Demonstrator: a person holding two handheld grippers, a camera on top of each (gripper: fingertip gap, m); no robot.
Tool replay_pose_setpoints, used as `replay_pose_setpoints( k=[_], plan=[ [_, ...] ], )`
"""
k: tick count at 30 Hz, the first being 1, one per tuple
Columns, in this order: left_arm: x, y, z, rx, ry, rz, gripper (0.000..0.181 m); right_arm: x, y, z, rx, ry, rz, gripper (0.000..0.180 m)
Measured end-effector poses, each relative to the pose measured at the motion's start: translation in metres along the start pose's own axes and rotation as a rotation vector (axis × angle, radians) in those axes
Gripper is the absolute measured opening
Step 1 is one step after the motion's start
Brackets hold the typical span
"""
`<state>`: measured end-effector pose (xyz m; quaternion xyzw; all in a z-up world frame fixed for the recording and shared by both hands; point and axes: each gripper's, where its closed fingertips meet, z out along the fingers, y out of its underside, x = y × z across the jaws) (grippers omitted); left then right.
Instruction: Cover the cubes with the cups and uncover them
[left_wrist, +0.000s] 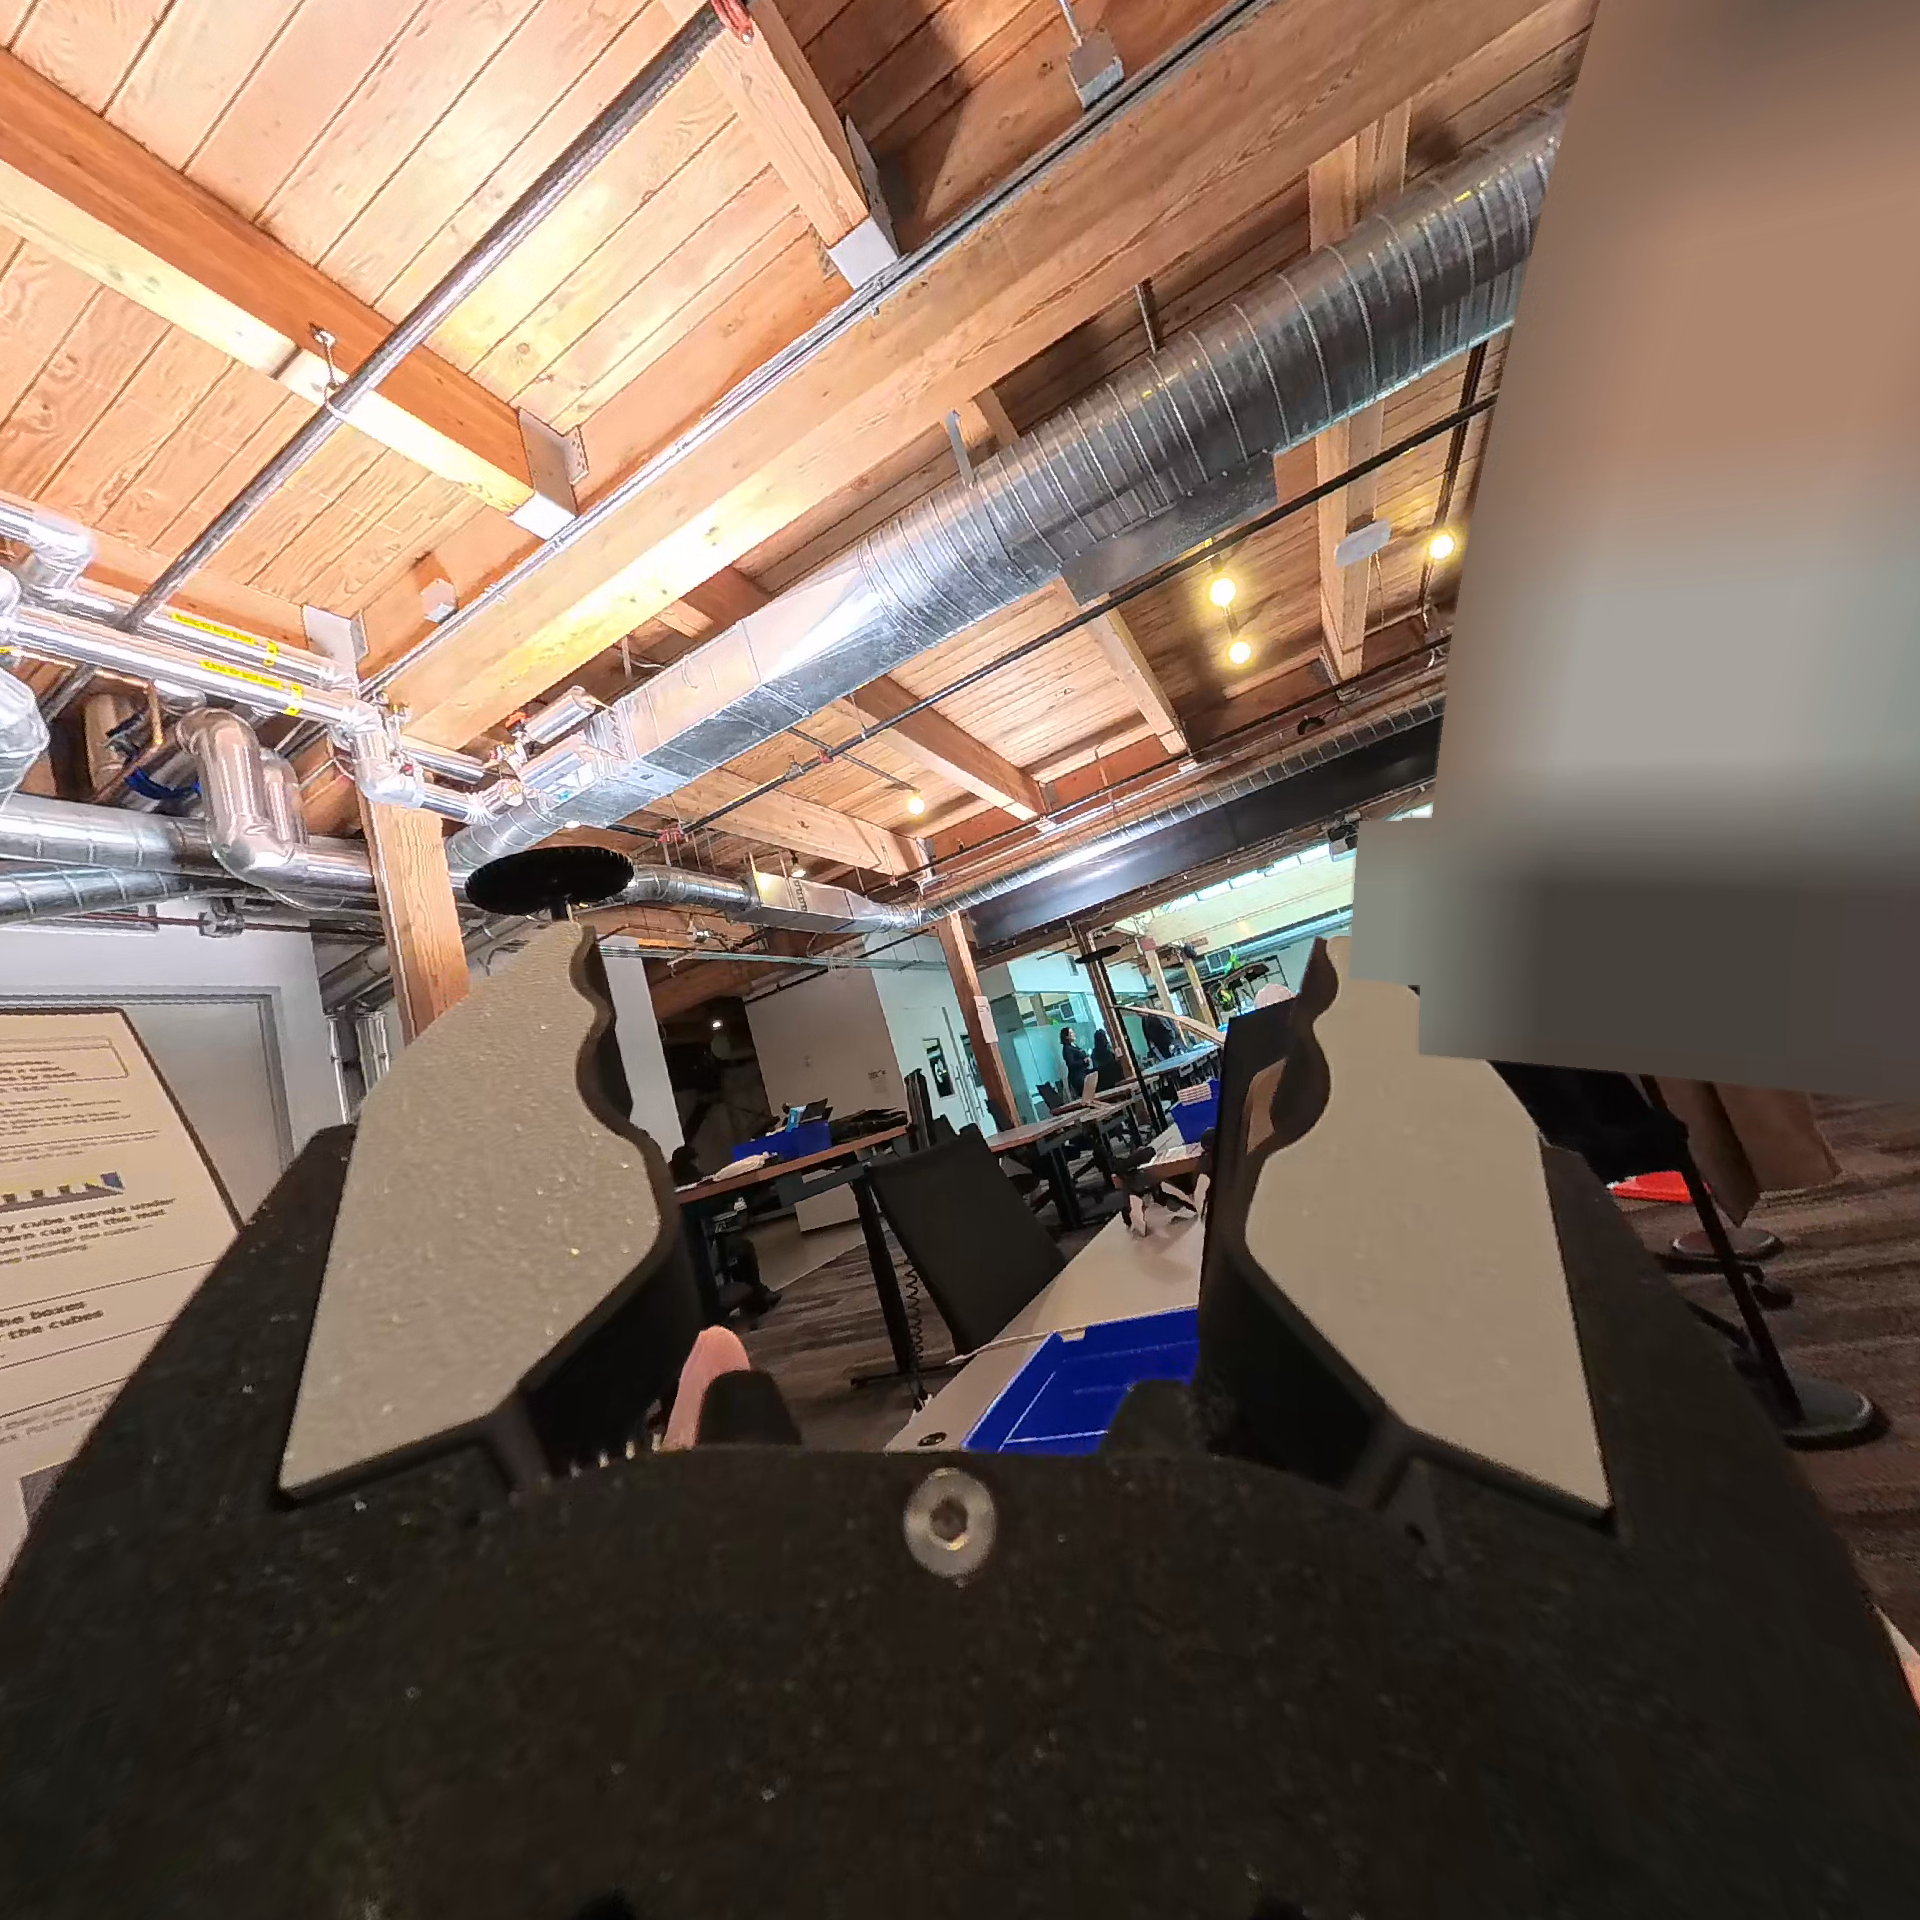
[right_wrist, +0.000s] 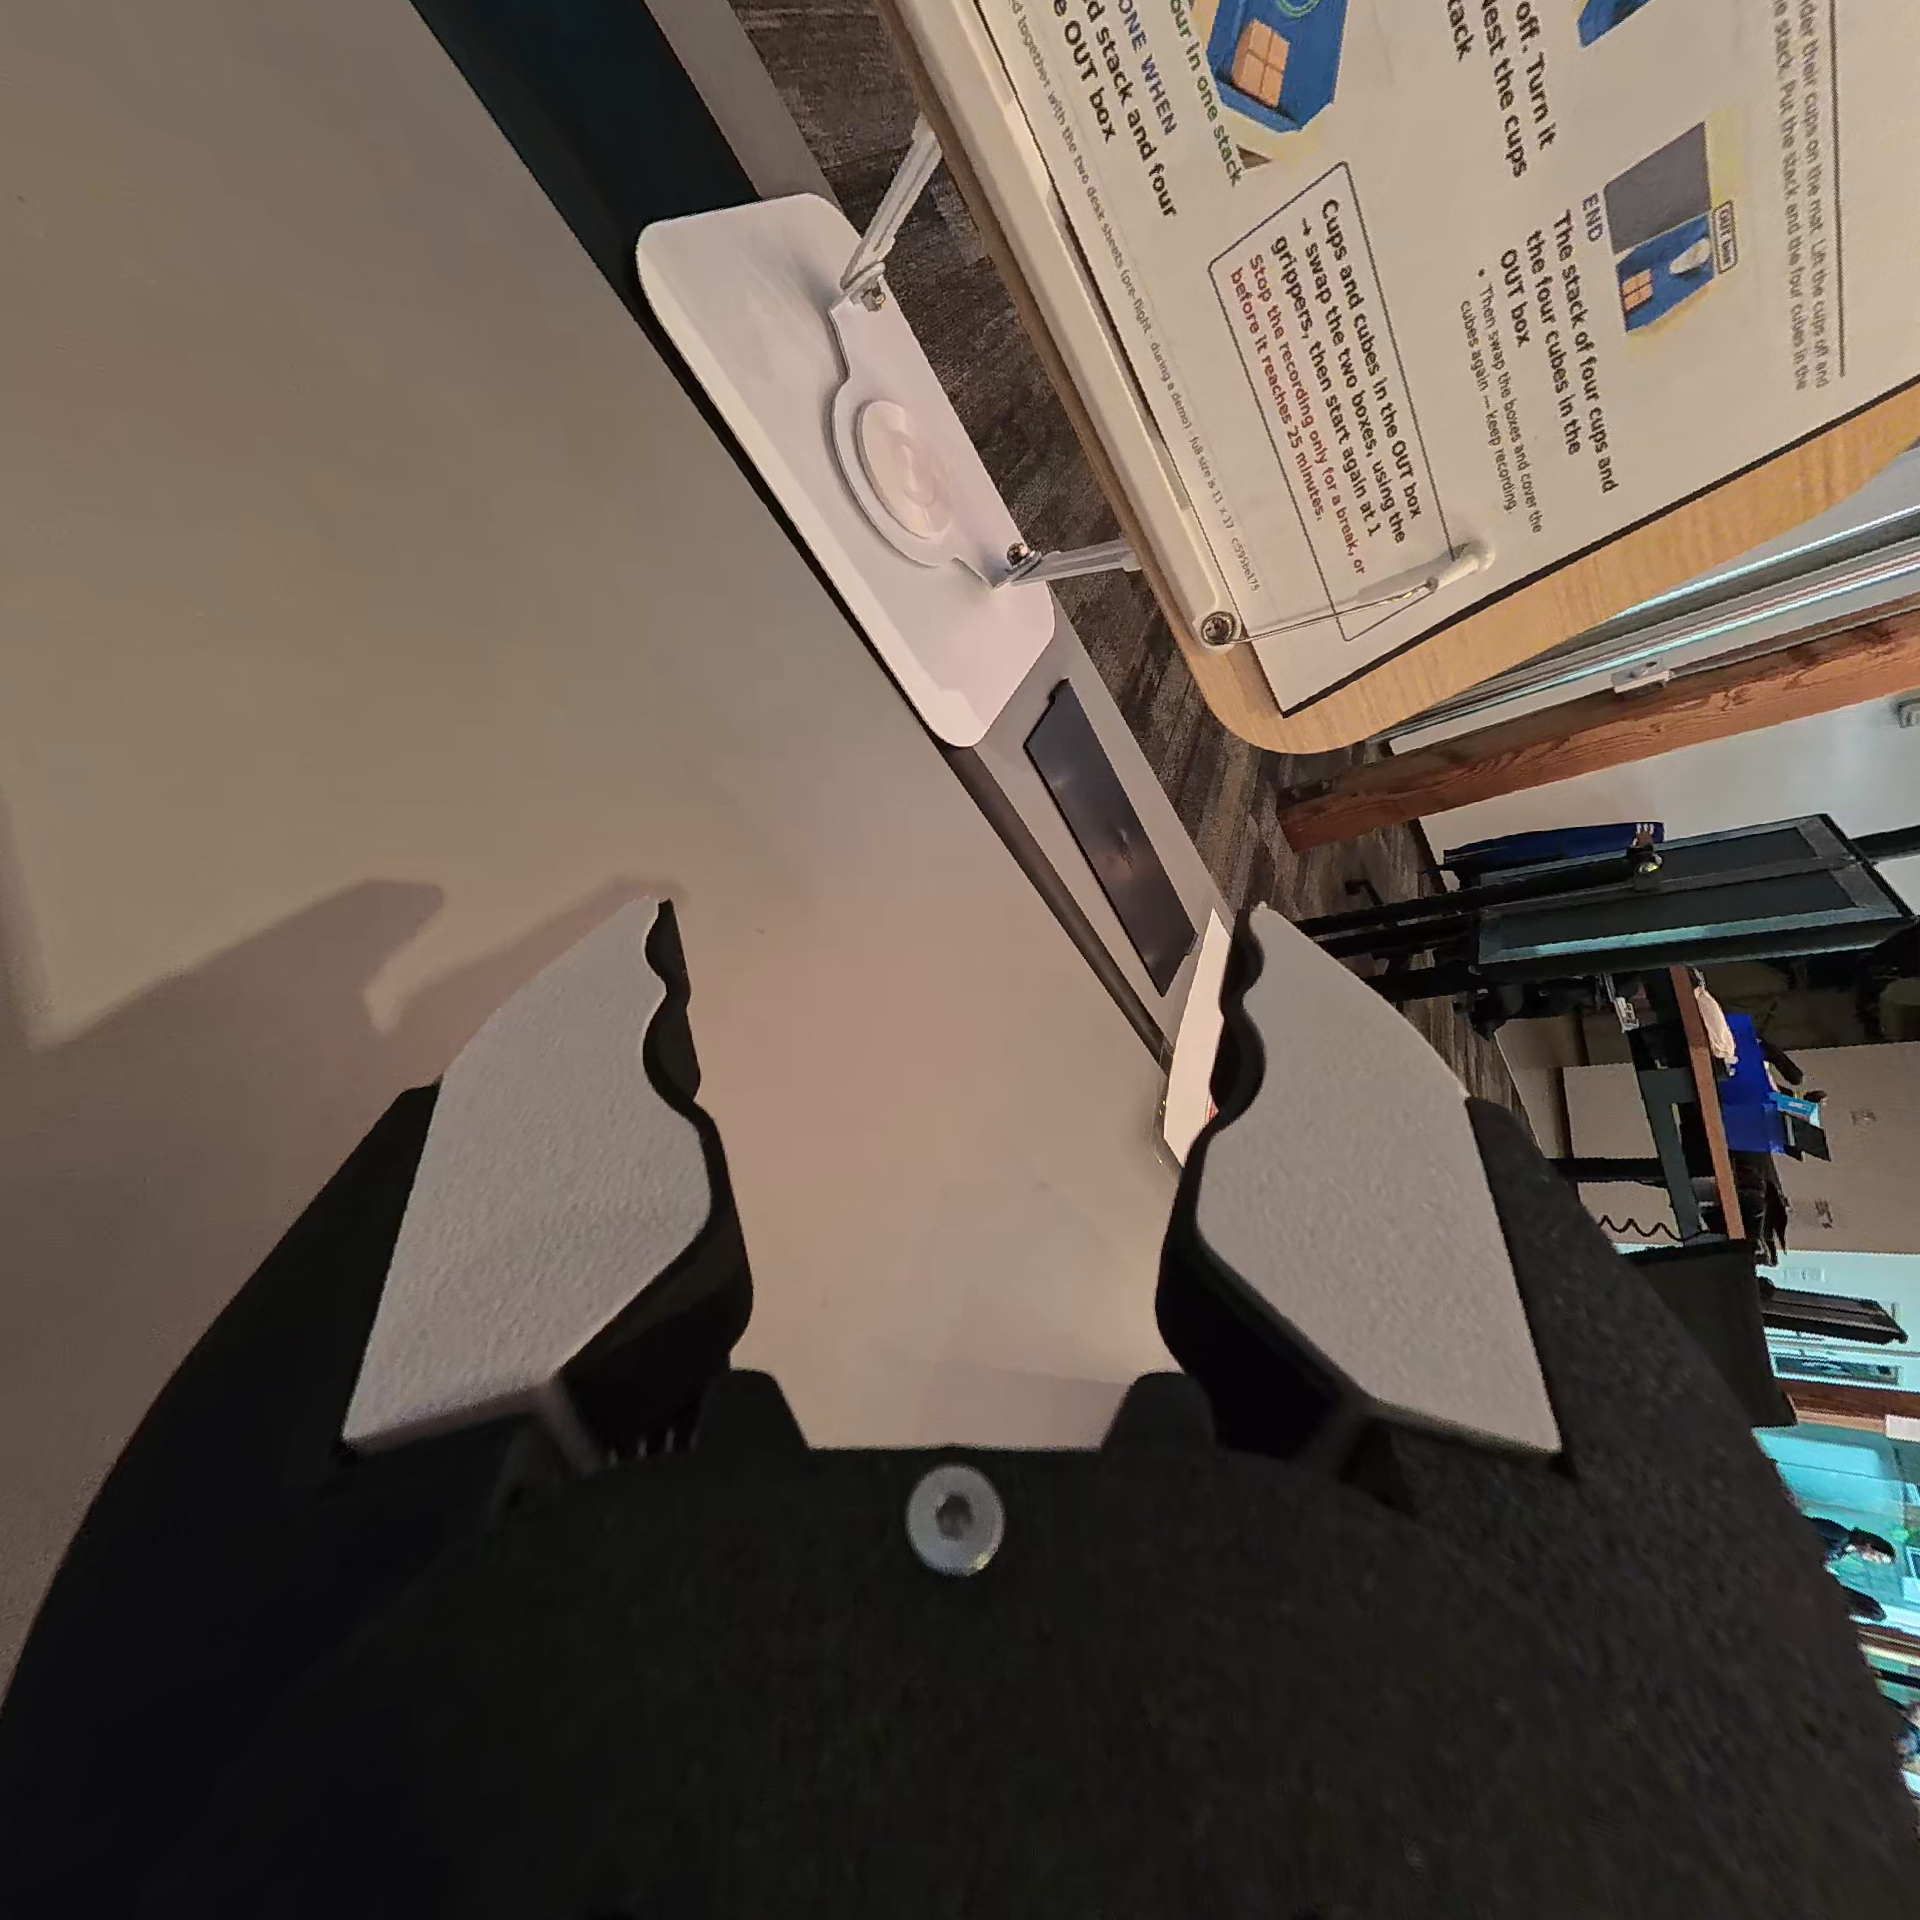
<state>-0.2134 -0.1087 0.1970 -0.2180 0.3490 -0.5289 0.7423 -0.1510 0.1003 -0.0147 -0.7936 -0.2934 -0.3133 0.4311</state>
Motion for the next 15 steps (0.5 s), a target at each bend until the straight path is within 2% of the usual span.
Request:
replay_pose_setpoints(
  k=[7, 15],
  plan=[
    [-0.003, 0.000, -0.001, 0.011, -0.012, -0.006, 0.121, -0.003, 0.000, 0.000, 0.001, -0.027, 0.011, 0.097],
    [0.004, -0.063, -0.007, 0.117, -0.026, 0.083, 0.117, -0.003, 0.001, 0.003, 0.009, -0.049, 0.028, 0.097]
  ],
)
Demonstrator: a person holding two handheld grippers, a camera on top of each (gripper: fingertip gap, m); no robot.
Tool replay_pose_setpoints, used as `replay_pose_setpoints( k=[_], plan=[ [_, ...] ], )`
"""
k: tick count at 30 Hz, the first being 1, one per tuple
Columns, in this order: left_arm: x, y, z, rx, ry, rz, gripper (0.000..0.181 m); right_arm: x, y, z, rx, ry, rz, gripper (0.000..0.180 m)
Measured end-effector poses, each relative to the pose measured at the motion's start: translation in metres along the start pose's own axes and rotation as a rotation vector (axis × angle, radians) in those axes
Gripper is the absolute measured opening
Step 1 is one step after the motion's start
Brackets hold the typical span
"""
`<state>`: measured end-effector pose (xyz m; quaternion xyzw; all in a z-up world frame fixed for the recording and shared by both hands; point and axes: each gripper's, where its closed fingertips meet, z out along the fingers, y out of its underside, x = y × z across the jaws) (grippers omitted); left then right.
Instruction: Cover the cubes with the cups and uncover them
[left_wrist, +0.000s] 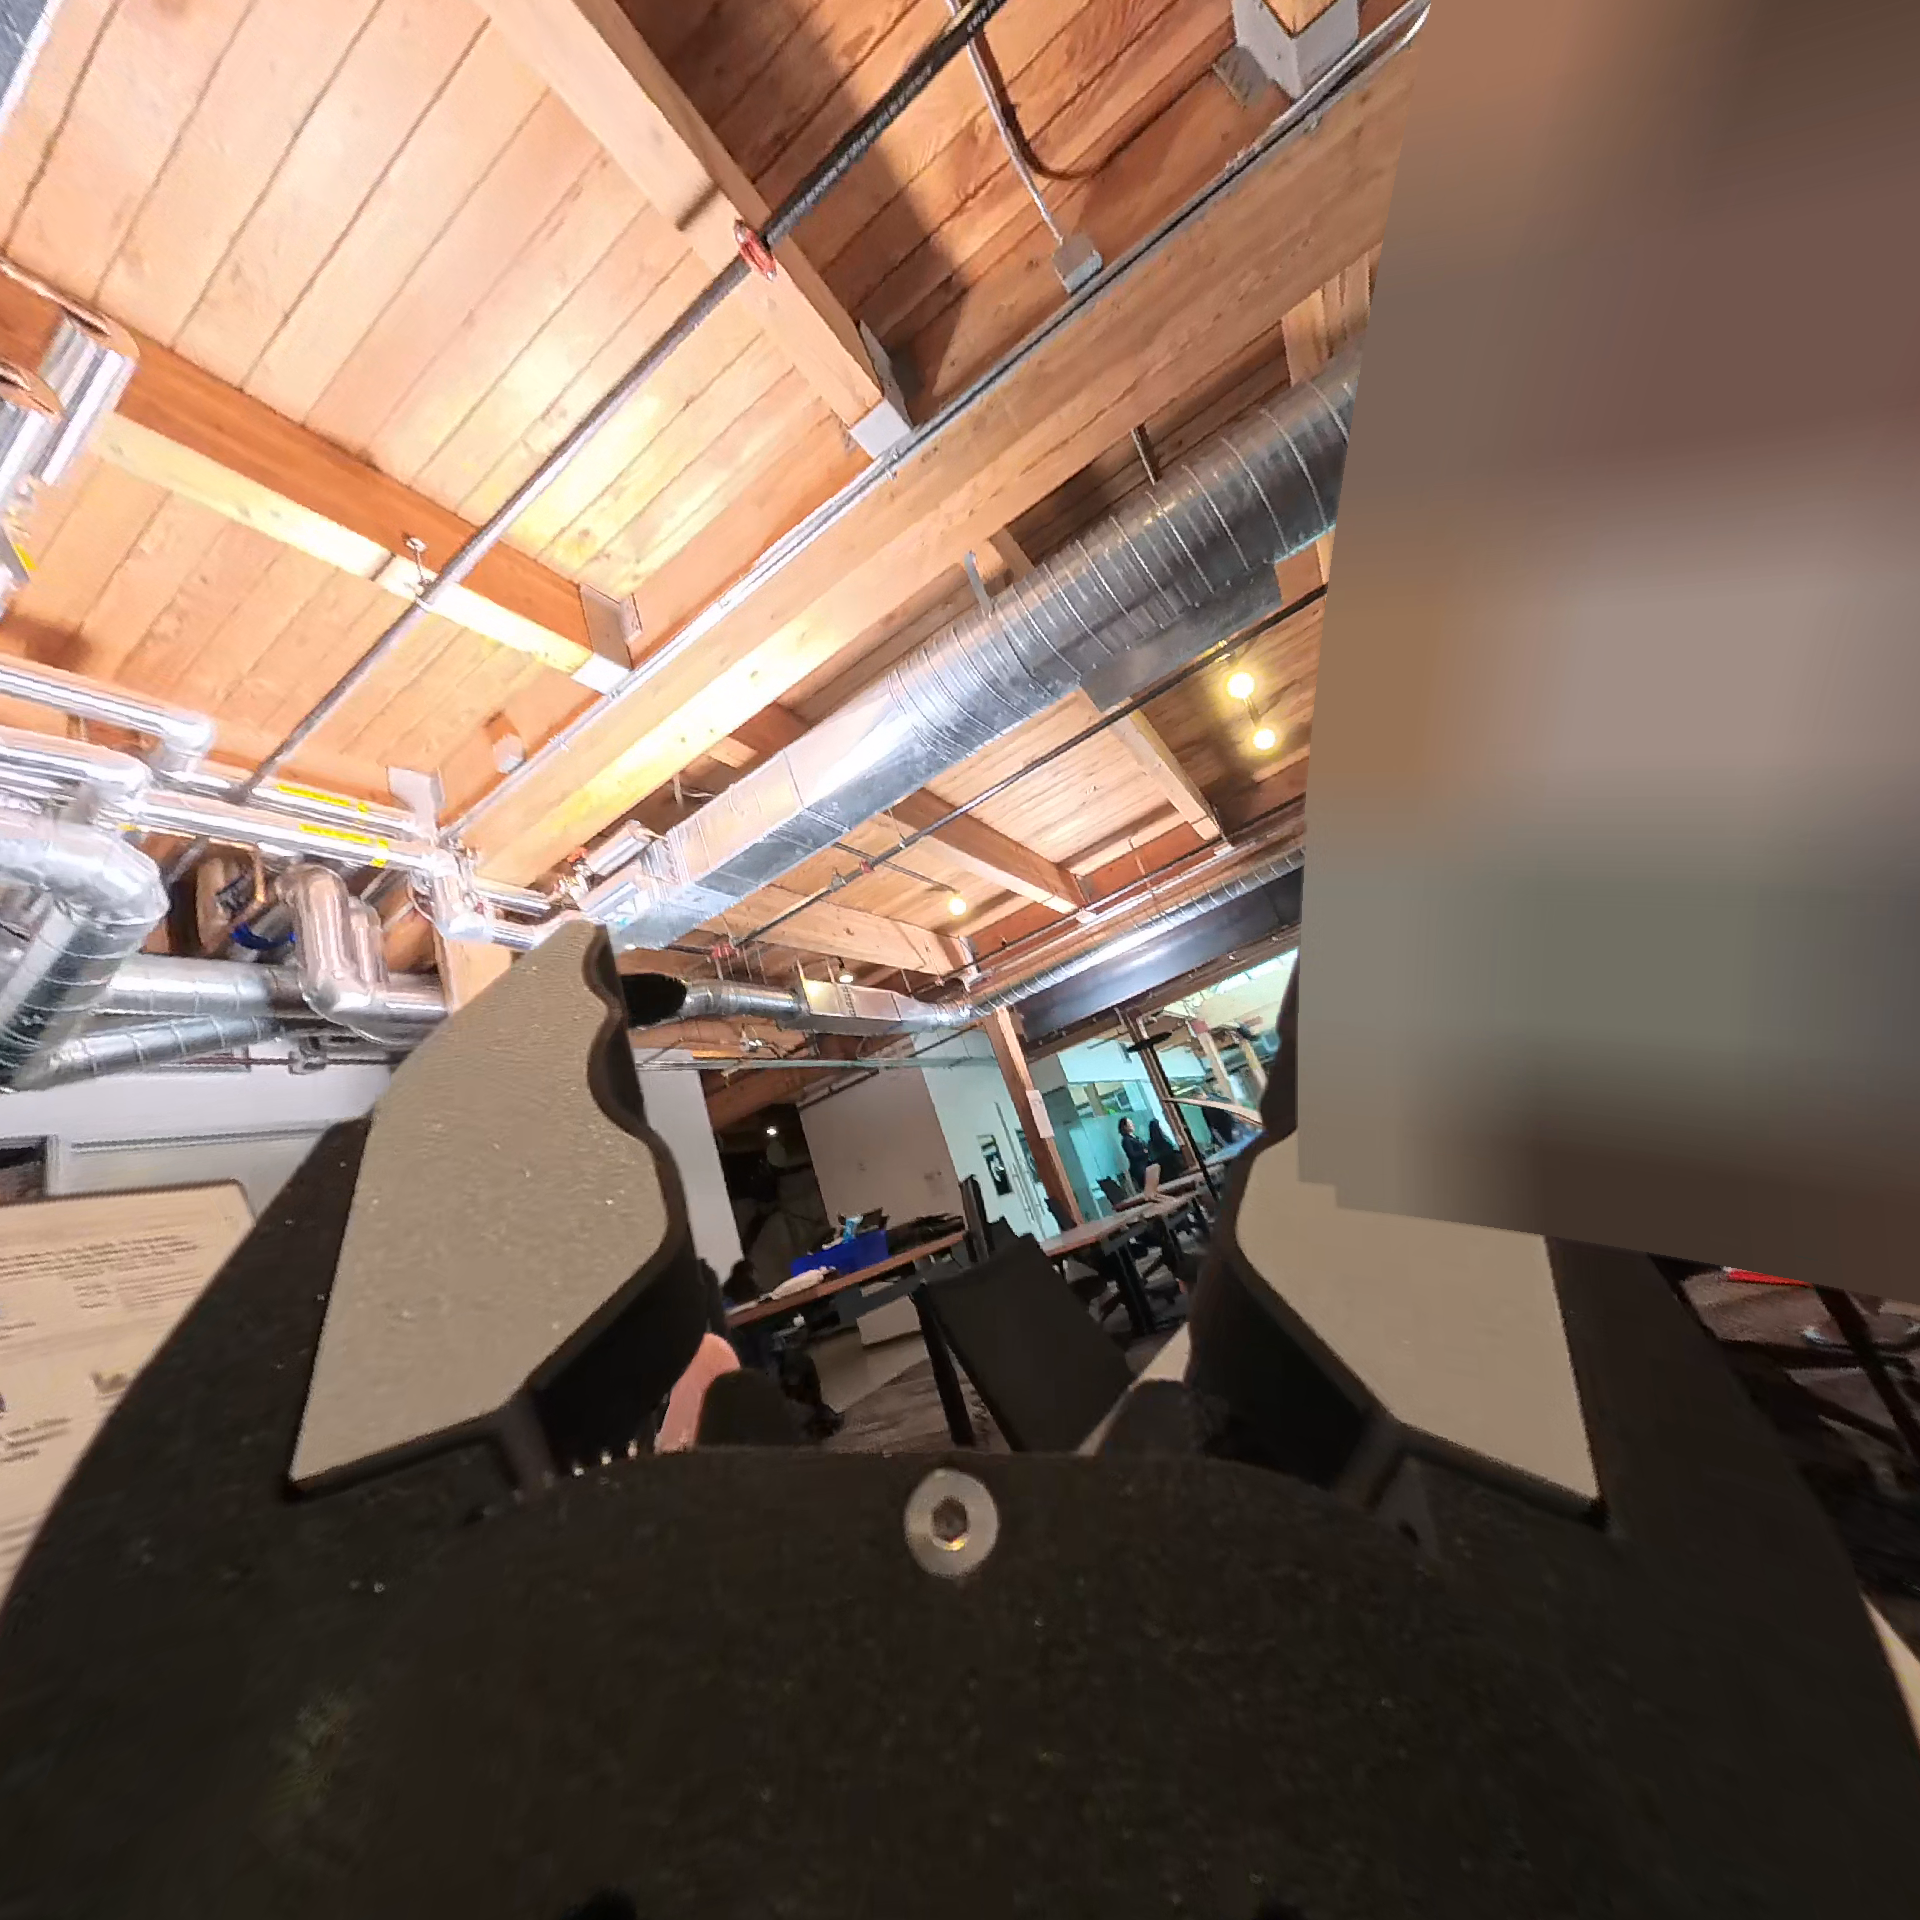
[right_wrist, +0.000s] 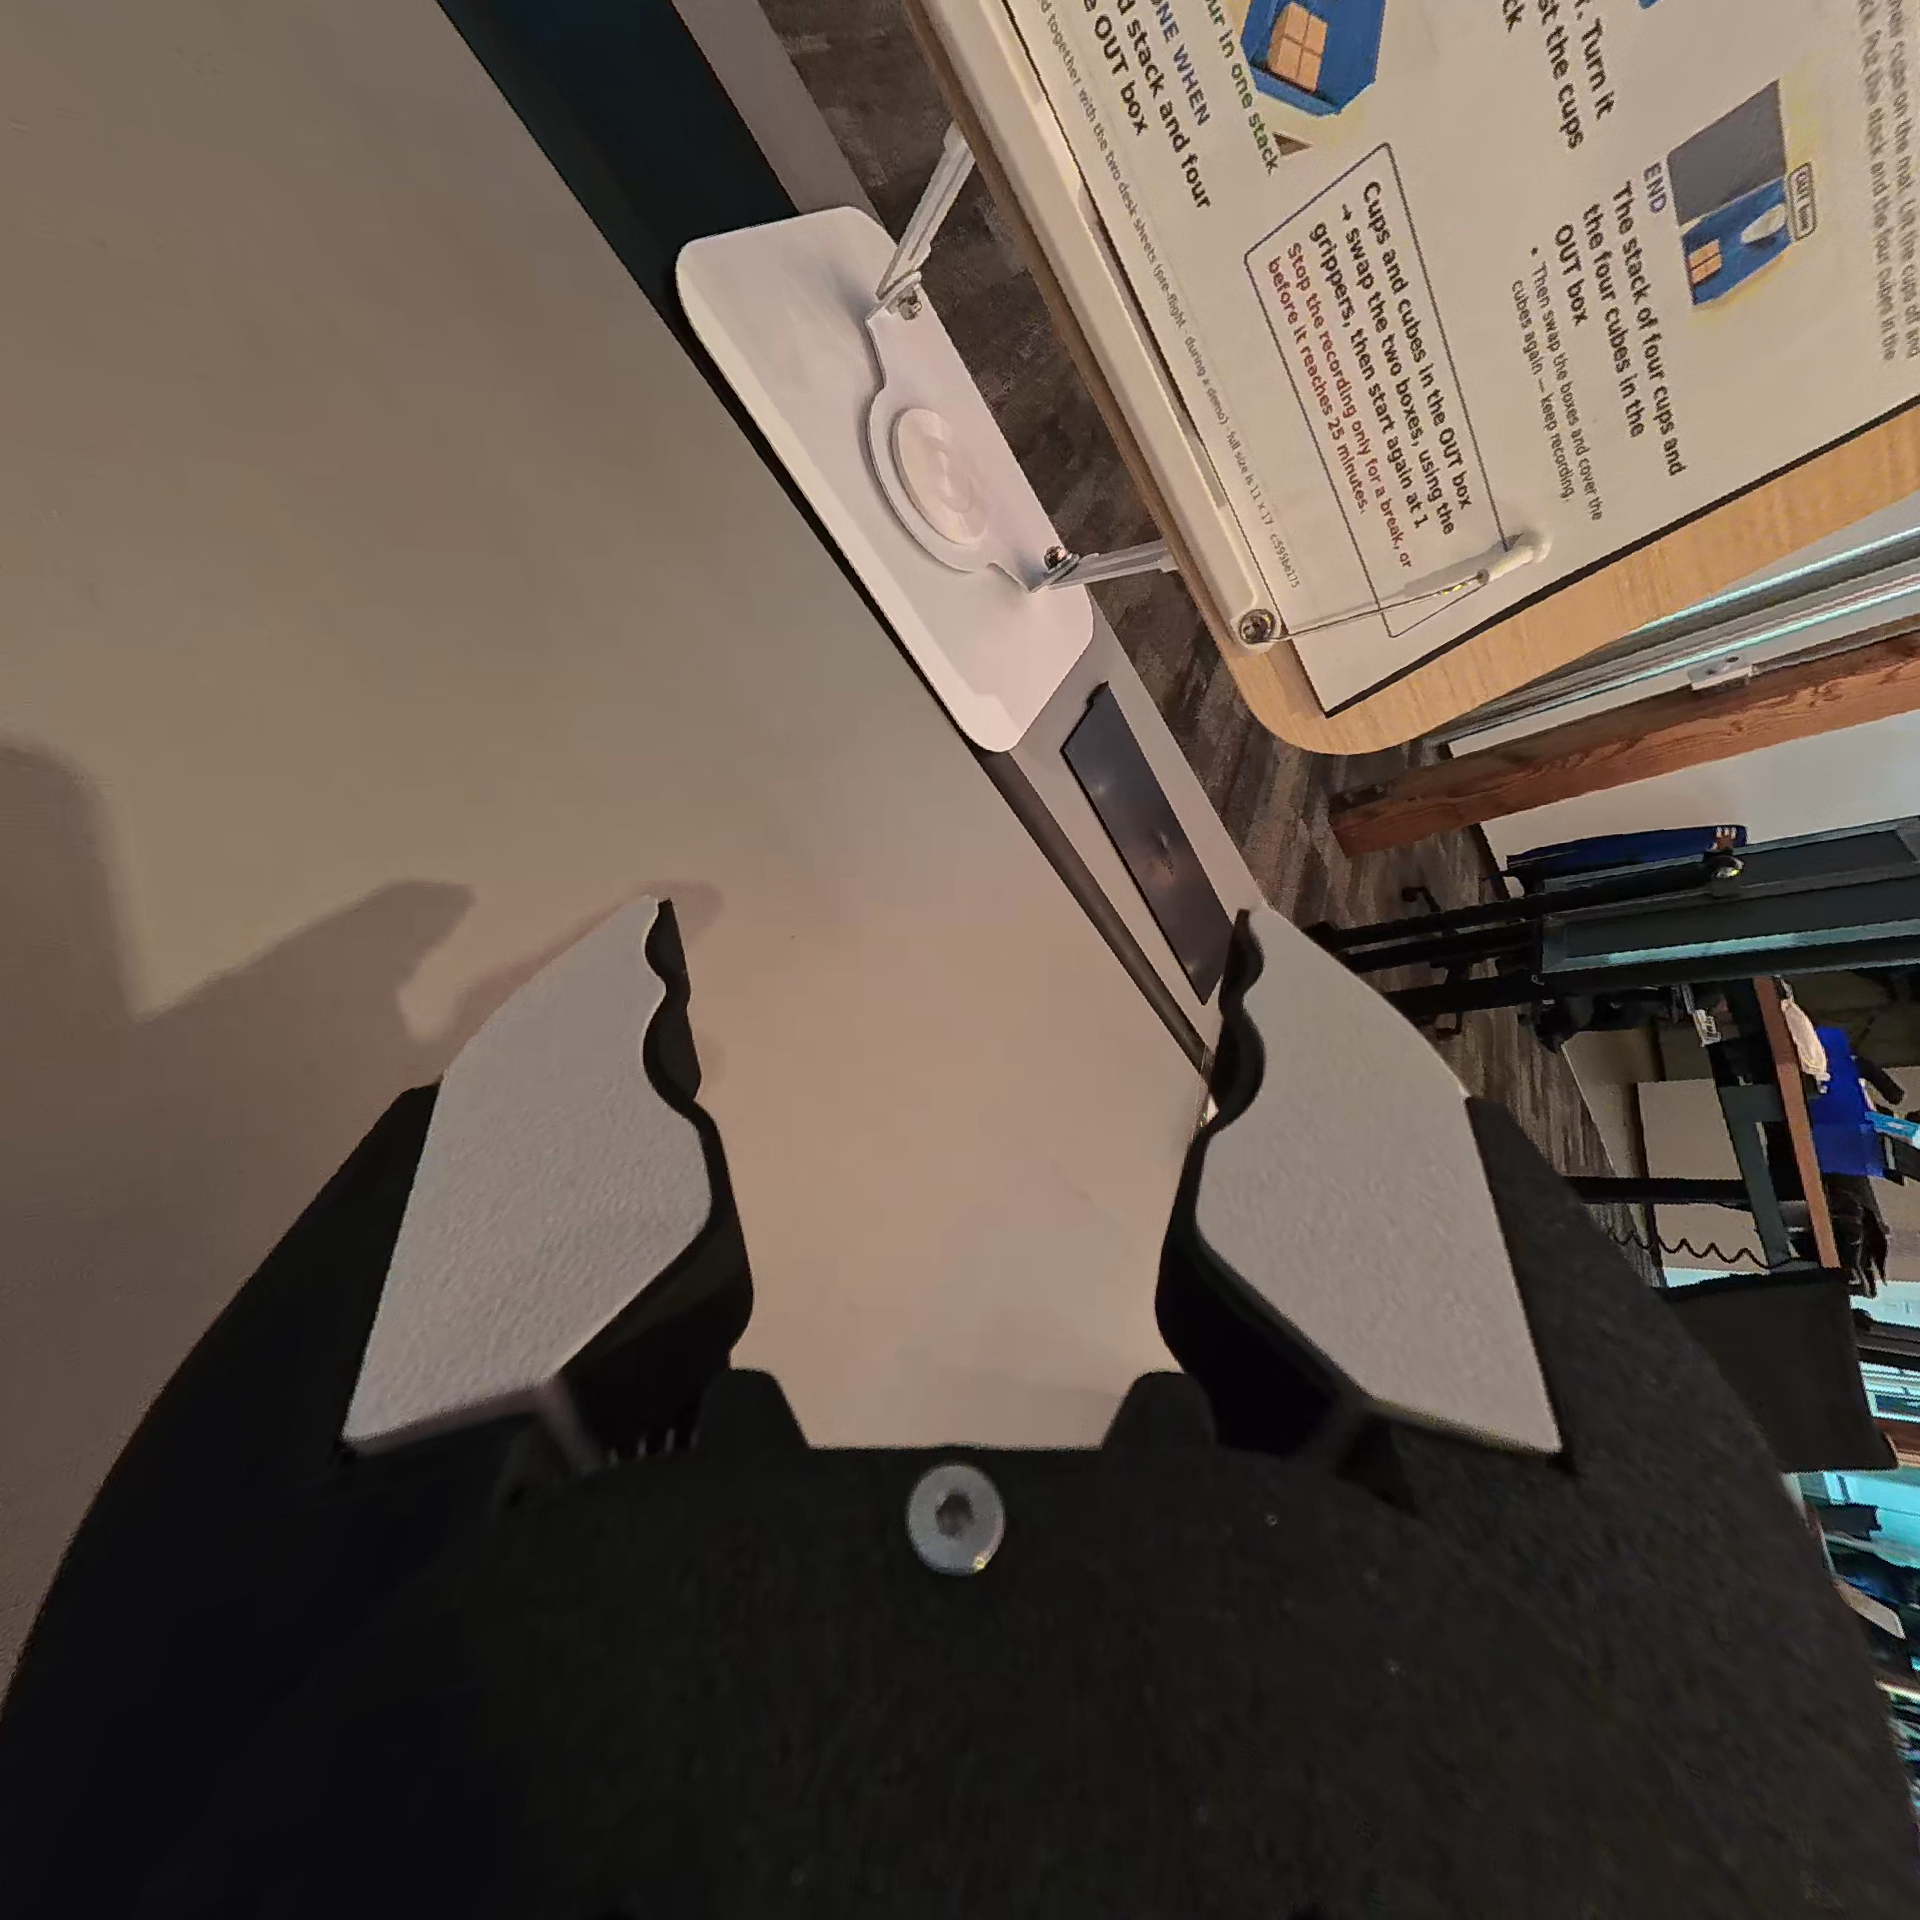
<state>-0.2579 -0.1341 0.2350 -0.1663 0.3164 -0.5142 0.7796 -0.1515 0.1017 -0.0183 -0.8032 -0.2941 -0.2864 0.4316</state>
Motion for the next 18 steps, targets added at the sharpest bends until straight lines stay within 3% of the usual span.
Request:
replay_pose_setpoints(
  k=[7, 13, 18],
  plan=[
    [-0.076, -0.005, -0.020, -0.100, -0.210, 0.062, 0.109, 0.017, 0.007, 0.015, 0.042, 0.015, 0.063, 0.097],
    [-0.179, 0.100, -0.086, -0.572, -0.444, -0.031, 0.082, 0.046, 0.028, 0.042, 0.167, -0.075, 0.365, 0.085],
    [-0.207, 0.159, -0.136, -0.792, -0.535, -0.218, 0.071, 0.085, 0.033, 0.029, 0.311, -0.089, 0.529, 0.072]
  ],
)
